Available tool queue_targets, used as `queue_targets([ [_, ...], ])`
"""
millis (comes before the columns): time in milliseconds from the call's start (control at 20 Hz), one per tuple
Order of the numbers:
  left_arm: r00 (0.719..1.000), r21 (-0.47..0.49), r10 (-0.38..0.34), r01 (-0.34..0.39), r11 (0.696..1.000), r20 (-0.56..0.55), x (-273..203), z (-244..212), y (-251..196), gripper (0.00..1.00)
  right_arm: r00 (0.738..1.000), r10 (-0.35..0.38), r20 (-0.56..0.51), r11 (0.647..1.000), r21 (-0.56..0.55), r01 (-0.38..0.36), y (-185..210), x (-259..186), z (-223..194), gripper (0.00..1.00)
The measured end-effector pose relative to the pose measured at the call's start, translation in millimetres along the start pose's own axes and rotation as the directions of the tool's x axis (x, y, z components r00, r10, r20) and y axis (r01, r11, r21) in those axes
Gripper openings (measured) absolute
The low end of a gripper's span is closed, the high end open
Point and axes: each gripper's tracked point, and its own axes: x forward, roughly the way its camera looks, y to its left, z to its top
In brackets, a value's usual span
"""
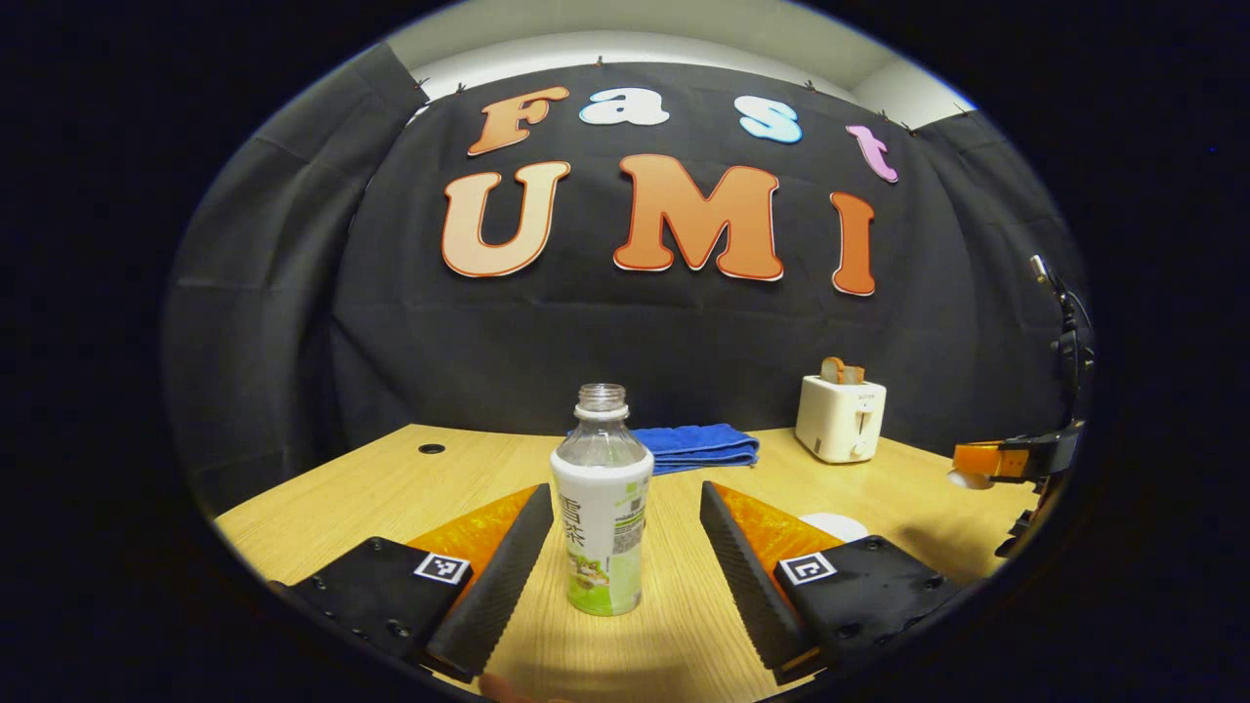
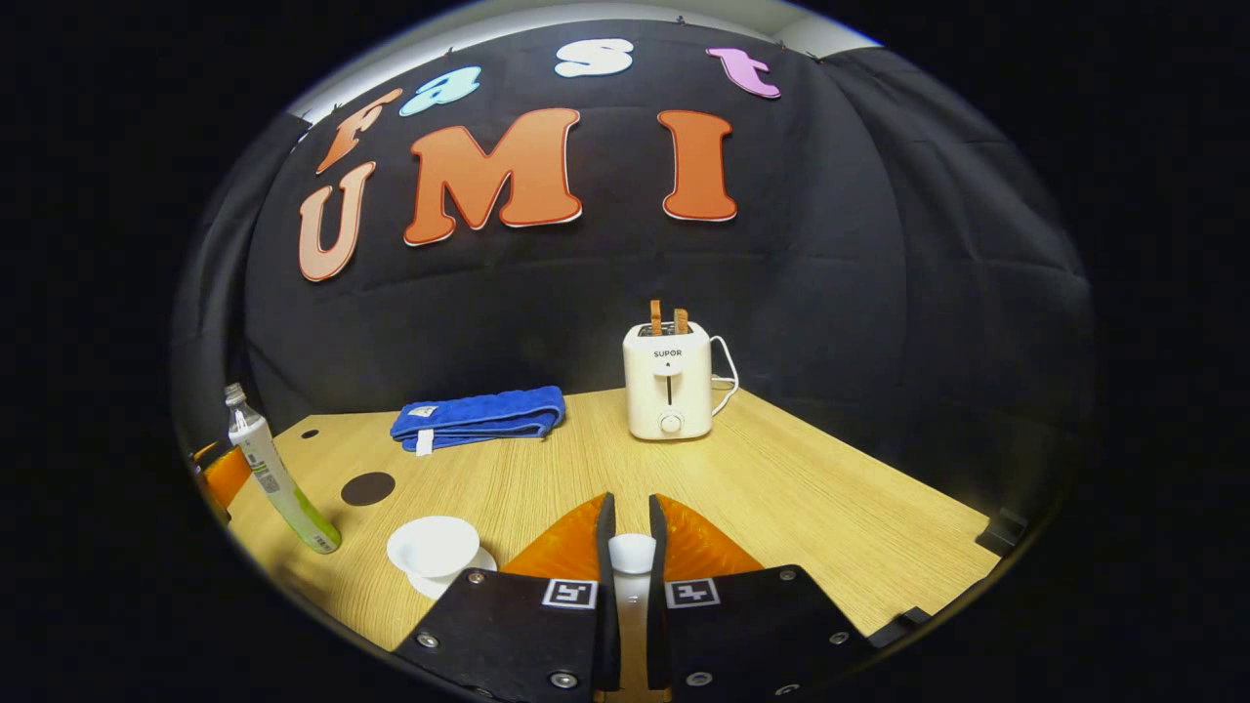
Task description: Open the teacup lid with one hand, grasp the water bottle and pour water into the teacup with the other hand; after pouring, place the water bottle on the coaster and then close the teacup lid.
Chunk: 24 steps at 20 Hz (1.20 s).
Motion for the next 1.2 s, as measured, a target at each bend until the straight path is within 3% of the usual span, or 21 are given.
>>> queue_targets([
  [600,0.995,0.025,0.011,-0.008,1.0,-0.096,46.8,-43.7,11.5,1.0,0.999,0.01,-0.038,1.0,-0.001,-0.01,7.3,13.3,-10.6,0.11],
  [1000,0.992,-0.029,-0.016,0.013,0.999,-0.122,59.1,-60.1,10.9,1.0,0.998,0.02,-0.057,1.0,-0.005,-0.021,14.6,17.7,-16.3,0.11],
  [1100,0.992,-0.012,-0.021,0.019,1.0,-0.121,58.3,-57.2,11.4,0.72,0.998,0.021,-0.059,1.0,-0.007,-0.022,14.4,17.0,-16.8,0.11],
  [1200,0.991,0.032,-0.028,0.032,0.999,-0.131,57.9,-56.5,8.9,0.67,0.998,0.02,-0.06,1.0,-0.005,-0.02,13.1,16.3,-16.7,0.11],
])
